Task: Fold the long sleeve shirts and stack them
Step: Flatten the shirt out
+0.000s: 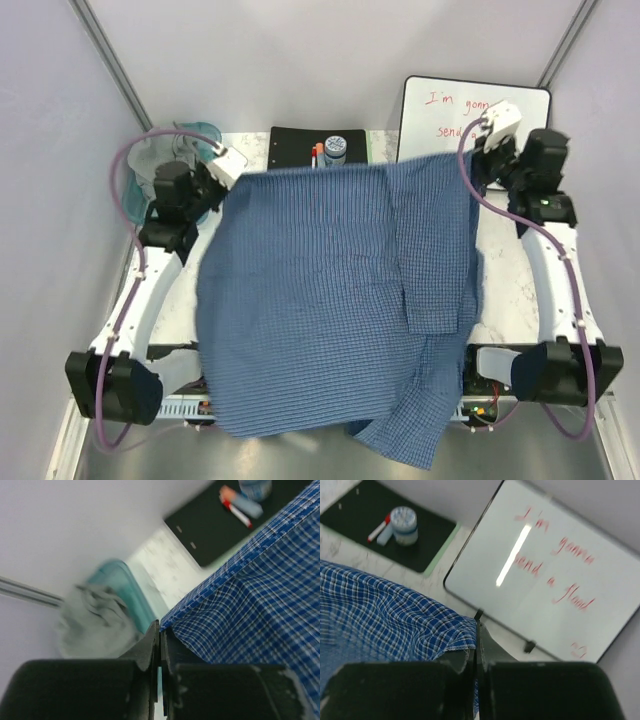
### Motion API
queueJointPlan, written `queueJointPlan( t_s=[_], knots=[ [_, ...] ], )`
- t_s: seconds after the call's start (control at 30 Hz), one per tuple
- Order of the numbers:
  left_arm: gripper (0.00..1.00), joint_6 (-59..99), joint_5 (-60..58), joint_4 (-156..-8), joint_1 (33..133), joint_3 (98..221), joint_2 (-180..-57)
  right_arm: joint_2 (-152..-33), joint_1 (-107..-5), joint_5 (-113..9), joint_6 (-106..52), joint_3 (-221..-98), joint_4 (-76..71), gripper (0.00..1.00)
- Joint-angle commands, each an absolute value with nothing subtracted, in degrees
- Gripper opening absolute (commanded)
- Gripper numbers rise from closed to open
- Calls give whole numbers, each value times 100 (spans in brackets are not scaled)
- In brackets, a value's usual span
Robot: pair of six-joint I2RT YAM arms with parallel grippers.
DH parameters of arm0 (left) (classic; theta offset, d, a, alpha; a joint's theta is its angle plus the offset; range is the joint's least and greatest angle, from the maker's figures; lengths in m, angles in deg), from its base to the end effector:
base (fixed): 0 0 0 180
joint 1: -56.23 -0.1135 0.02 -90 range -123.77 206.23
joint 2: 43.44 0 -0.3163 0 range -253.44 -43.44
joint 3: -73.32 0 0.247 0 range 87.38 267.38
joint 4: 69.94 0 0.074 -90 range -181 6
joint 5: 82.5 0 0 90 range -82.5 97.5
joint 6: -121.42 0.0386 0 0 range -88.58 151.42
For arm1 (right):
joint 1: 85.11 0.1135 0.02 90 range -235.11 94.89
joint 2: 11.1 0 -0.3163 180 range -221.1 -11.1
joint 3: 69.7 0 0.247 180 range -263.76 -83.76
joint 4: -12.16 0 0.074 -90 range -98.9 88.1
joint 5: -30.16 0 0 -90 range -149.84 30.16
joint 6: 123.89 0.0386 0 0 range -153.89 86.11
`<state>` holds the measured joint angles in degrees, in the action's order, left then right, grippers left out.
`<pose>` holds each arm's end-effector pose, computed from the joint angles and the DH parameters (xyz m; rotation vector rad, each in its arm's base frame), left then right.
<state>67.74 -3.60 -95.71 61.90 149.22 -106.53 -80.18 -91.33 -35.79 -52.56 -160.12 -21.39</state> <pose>0.2249 -0.0298 0.4252 0.7715 1.6235 0.2091 0.2442 -0.0108 0.4757 -0.4859 1.6973 0.0594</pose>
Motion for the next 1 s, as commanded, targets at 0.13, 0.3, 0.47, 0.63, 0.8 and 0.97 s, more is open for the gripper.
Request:
queueJointPlan(
  t_s=[0.13,0.3,0.47,0.63,0.8,0.97],
  knots=[
    [2,7054,152,-8005,6133,14660,-12767,-9517,-9109,-3856,-5726,-15249,-1096,0],
    [2,6922,134,-8285,6150,15651,-14002,-10557,-8933,-4252,-5692,-15652,-990,0],
    [3,7044,503,-8567,6150,16506,-14959,-11252,-8608,-4884,-5420,-16294,-884,2],
    [27,6686,680,-9067,6142,16955,-14831,-11525,-8598,-5588,-5313,-17251,-1822,45],
    [54,6684,75,-10244,6177,16019,-13619,-10939,-8923,-5615,-5970,-17464,-3393,86],
    [55,7351,-795,-11913,6413,14674,-12080,-10120,-9196,-4395,-6938,-16920,-4960,78]
  ],
)
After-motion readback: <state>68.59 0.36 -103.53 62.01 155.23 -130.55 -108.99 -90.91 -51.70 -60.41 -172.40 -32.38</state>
